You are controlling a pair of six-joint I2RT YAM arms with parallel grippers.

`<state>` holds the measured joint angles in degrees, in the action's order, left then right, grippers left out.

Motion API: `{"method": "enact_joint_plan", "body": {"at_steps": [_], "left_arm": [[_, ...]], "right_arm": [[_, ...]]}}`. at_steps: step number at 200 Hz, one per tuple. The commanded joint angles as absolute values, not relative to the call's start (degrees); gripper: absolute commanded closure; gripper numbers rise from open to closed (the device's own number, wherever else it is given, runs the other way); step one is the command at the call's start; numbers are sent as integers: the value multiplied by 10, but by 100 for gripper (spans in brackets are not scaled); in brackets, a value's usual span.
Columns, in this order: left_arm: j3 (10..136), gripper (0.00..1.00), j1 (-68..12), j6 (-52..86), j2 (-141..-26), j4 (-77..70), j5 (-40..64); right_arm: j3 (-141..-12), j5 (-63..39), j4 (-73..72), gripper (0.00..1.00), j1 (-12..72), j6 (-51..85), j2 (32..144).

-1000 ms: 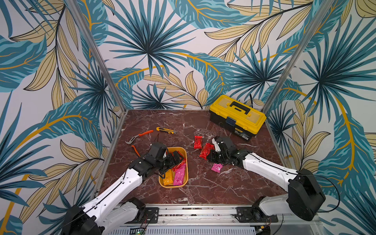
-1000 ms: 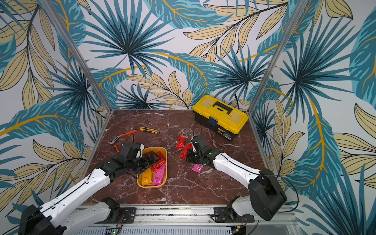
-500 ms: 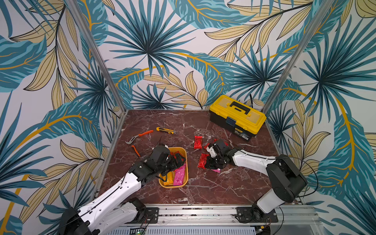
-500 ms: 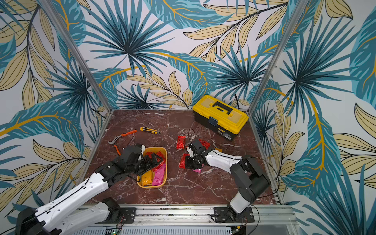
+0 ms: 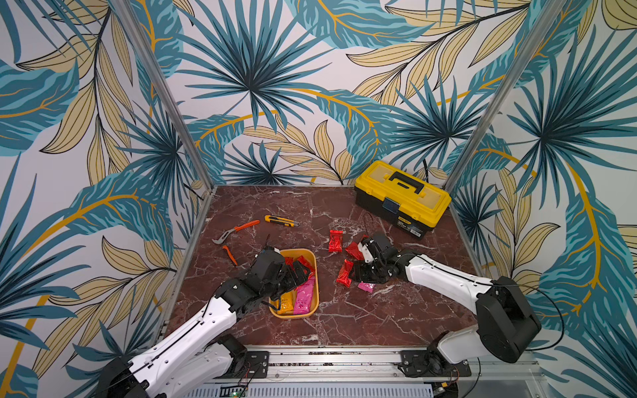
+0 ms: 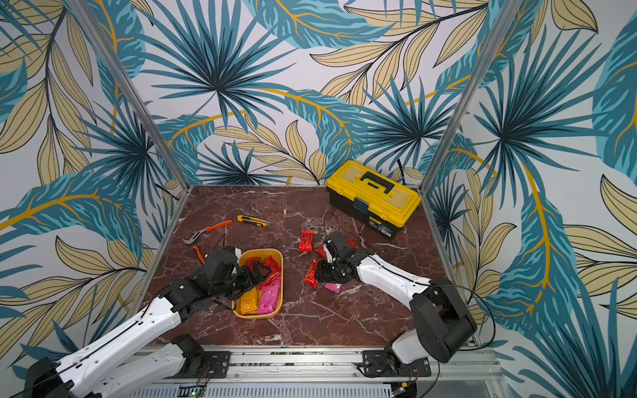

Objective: Take the tea bags out of the storage box
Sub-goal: Place the tea bag at the center of the board, then pick up the tea bag from the storage box.

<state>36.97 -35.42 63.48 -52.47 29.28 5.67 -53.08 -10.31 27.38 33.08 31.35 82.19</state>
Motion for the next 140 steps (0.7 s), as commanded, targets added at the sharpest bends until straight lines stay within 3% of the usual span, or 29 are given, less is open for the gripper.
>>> {"method": "enact_joint_plan", "body": {"at_steps": [1, 57, 140], "left_arm": [[361, 0, -349, 627, -523, 279, 33], [372, 0, -286, 589, -515, 277, 78], [342, 0, -214, 577, -388, 343, 84]], "right_arm": [[-571, -63, 332, 40, 330, 307, 792], [-673, -36, 359, 39, 363, 328, 800], [-939, -29, 423, 44, 451, 311, 992]]}}
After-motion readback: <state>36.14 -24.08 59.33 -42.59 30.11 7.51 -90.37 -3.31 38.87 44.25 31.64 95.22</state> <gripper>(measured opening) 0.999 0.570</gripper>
